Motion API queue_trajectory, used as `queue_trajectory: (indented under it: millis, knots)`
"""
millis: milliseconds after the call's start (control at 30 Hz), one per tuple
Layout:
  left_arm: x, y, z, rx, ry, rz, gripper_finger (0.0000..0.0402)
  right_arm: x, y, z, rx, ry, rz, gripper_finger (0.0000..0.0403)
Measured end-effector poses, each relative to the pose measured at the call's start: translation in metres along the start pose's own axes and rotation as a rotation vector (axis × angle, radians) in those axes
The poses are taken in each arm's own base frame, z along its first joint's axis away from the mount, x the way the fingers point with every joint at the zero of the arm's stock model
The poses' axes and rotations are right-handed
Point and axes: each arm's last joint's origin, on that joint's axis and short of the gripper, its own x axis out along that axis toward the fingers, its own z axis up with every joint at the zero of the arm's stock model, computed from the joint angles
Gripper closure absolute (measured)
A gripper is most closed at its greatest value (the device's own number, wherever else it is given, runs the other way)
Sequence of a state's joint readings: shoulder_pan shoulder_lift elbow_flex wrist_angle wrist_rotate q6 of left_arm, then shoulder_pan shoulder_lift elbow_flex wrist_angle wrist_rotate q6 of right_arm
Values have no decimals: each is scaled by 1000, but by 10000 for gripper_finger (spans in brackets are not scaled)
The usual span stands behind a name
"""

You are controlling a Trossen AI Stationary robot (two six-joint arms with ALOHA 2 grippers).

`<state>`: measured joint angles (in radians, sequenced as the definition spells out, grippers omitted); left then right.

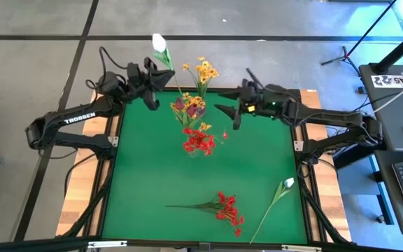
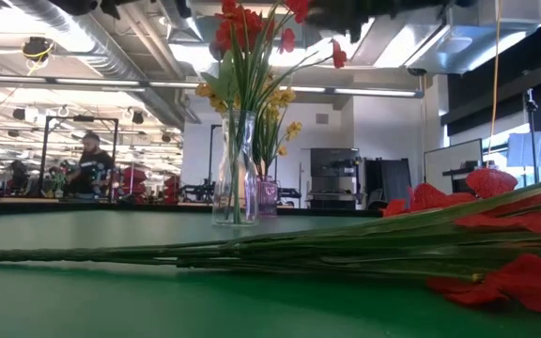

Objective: Sort flowers into vase by color
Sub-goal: Put the top white flower into the pink transparent vase

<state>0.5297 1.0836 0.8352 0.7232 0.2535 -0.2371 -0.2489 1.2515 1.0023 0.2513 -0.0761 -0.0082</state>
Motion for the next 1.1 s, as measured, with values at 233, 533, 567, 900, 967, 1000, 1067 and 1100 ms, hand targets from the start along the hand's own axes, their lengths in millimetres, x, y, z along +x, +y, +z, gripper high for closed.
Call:
queue_trajectory:
  millis: [233,533,567,900,967,1000,1067,1100]
  knots:
    - [4,-15,-4,-44,9,-60,401,18,0,2,-31,-165,47,178]
    - [6,-36,-4,17,-29,-116,401,56,-2,2,-52,-184,78,178]
    - [6,-36,-4,17,-32,-117,401,62,-2,5,-54,-189,92,178]
    - [6,-35,-6,13,-7,-111,401,104,-4,24,-51,-115,150,178]
    - [6,-35,-7,11,3,-110,401,108,-4,25,-51,-116,150,184]
    - [6,-35,-8,9,9,-109,401,109,-4,25,-51,-116,151,191]
    - [6,-35,-8,8,18,-107,401,110,-4,23,-51,-112,150,209]
    - [6,-35,-9,8,19,-107,401,111,-4,23,-50,-110,151,221]
